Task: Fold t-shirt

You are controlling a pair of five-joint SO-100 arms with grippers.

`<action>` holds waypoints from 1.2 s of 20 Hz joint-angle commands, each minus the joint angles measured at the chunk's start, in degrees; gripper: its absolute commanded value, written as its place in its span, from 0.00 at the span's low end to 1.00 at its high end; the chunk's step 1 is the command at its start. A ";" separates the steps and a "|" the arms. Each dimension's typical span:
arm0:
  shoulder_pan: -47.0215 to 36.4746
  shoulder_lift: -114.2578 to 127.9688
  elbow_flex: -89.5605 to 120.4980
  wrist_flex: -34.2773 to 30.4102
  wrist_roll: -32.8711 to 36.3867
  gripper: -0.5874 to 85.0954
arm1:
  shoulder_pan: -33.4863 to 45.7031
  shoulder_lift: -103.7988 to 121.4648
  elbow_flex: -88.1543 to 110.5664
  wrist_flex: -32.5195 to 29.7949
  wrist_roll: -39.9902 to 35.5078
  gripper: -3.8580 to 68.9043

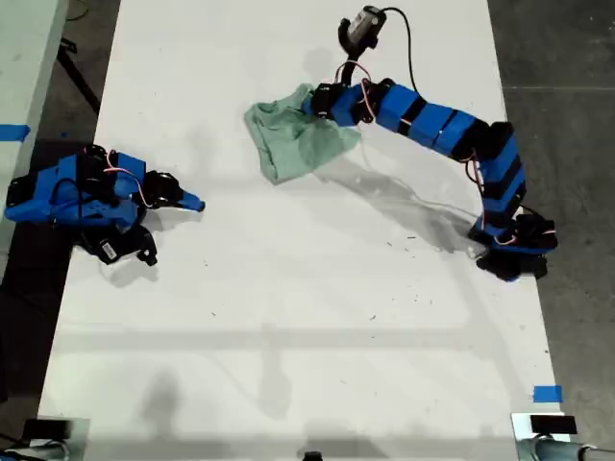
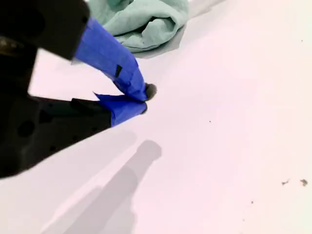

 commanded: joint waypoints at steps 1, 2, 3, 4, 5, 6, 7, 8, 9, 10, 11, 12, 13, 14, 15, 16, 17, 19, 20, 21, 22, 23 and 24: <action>-0.62 0.18 -0.18 0.26 0.09 0.01 | -0.70 5.10 4.92 -1.32 -0.26 0.03; -0.53 0.26 -0.18 0.26 0.09 0.01 | -0.97 4.75 7.12 -2.72 -0.09 0.03; -0.53 0.26 -0.18 0.35 0.09 0.01 | -1.14 4.22 8.70 -3.69 0.26 0.03; -0.44 0.26 -0.18 0.35 0.09 0.01 | -1.67 4.13 9.84 -3.69 0.18 0.03; -0.35 0.26 -0.18 0.35 0.09 0.01 | -2.55 4.66 11.07 -3.52 -0.26 0.03; -0.18 0.26 -0.18 0.35 0.09 0.01 | -3.60 5.36 11.78 -2.55 -0.70 0.03; -0.09 0.35 -0.18 0.35 0.09 0.01 | -4.83 6.06 12.13 -0.88 -1.32 0.03; -0.18 0.35 -0.09 0.35 0.09 0.01 | -6.33 6.94 12.30 0.44 -2.11 0.03; -0.26 0.35 -0.09 0.35 0.09 0.01 | -7.47 7.73 12.48 1.58 -2.64 0.03; -0.26 0.35 -0.09 0.35 0.09 0.01 | -8.09 8.26 12.48 2.37 -3.08 0.03; -0.26 0.35 -0.09 0.35 0.09 0.01 | -8.35 8.53 12.30 2.64 -3.43 0.03; -0.26 0.35 -0.09 0.35 0.09 0.01 | -8.44 8.88 11.95 2.81 -3.69 0.03; -0.26 0.35 -0.09 0.44 0.09 0.01 | -8.44 9.23 11.07 3.25 -4.04 0.03; -0.18 0.35 -0.09 0.44 0.09 0.01 | -8.44 9.49 9.84 4.13 -4.48 0.03; -0.18 0.35 -0.09 0.44 0.09 0.01 | -8.26 9.49 8.44 4.83 -5.01 0.03; -0.18 0.35 -0.09 0.44 0.09 0.01 | -7.91 9.49 7.47 5.01 -5.45 0.03; -0.18 0.35 -0.09 0.44 0.09 0.01 | -7.38 9.40 6.42 5.19 -5.98 0.03; -0.18 0.35 -0.09 0.44 0.09 0.01 | -6.24 9.32 3.78 6.59 -7.03 0.03; -0.18 0.35 -0.09 0.44 0.09 0.01 | -5.80 9.49 2.46 7.56 -7.29 0.03; -0.18 0.35 -0.09 0.44 0.09 0.01 | -5.54 10.11 1.32 8.26 -7.73 0.03; -0.26 0.35 -0.09 0.44 0.09 0.01 | -5.27 10.90 0.88 8.53 -7.91 0.03; -0.26 0.35 -0.09 0.44 0.09 0.01 | -5.10 11.95 0.79 8.61 -8.17 0.03; -0.35 0.35 -0.09 0.44 0.09 0.01 | -4.92 12.92 0.88 8.61 -8.44 0.03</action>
